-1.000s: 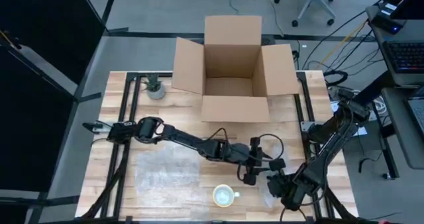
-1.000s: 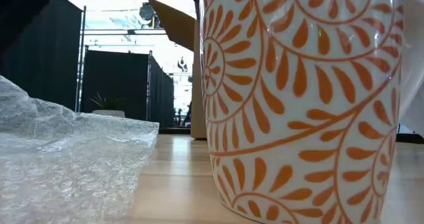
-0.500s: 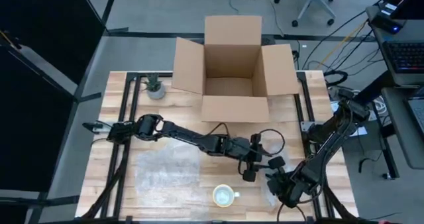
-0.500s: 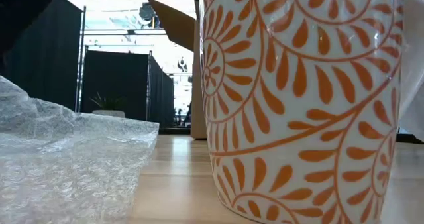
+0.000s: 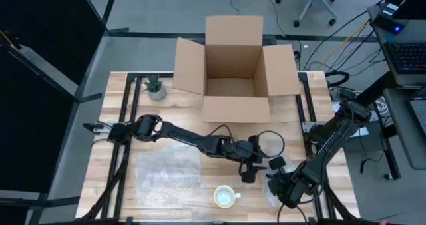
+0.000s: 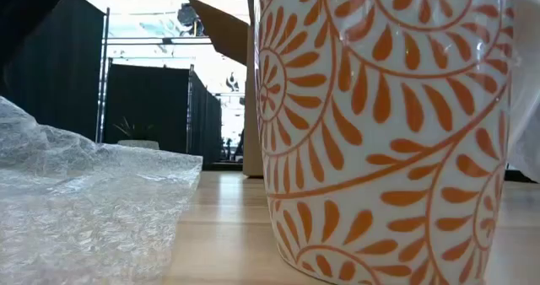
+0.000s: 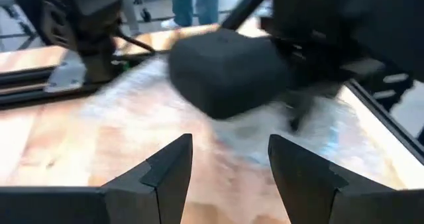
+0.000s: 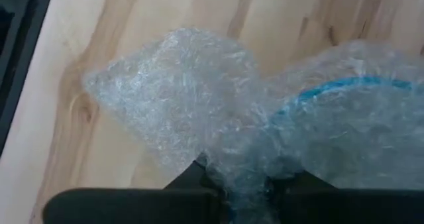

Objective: Wrap mug
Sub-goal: Wrap the red patterned mug with bubble wrap

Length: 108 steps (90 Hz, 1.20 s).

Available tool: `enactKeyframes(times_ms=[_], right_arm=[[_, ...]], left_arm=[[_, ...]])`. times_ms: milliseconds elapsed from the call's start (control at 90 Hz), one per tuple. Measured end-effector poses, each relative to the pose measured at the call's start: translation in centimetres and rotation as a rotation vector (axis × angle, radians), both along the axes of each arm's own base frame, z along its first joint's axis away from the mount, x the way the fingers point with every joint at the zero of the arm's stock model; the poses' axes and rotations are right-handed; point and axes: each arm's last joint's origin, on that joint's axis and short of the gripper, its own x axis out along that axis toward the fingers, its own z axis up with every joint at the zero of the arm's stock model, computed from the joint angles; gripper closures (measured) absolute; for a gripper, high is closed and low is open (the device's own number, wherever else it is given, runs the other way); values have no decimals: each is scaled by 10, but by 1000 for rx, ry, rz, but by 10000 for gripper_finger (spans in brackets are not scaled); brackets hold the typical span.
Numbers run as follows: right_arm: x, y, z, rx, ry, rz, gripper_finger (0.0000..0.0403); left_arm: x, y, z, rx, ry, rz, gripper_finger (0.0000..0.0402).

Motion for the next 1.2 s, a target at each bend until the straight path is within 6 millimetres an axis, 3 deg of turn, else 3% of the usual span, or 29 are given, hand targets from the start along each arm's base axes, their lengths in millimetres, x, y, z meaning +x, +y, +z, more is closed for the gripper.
enactKeyframes(times_ms=[133, 433, 733, 933, 1200], right_arm=[[0, 0, 0, 0, -1, 0, 379], [1, 0, 0, -1, 1, 18, 379], [10, -7, 0, 17, -11, -84, 374], [14, -12, 1, 38, -11, -186, 337], [15, -13, 2, 70, -3, -259, 256]], left_arm=[[1, 0, -7, -5, 16, 6, 215], [6, -25, -26, 13, -78, -57, 215], [9, -11, -34, 43, -39, 5, 215], [10, -6, -35, 54, -30, 29, 215], [10, -6, -36, 58, -29, 28, 215]])
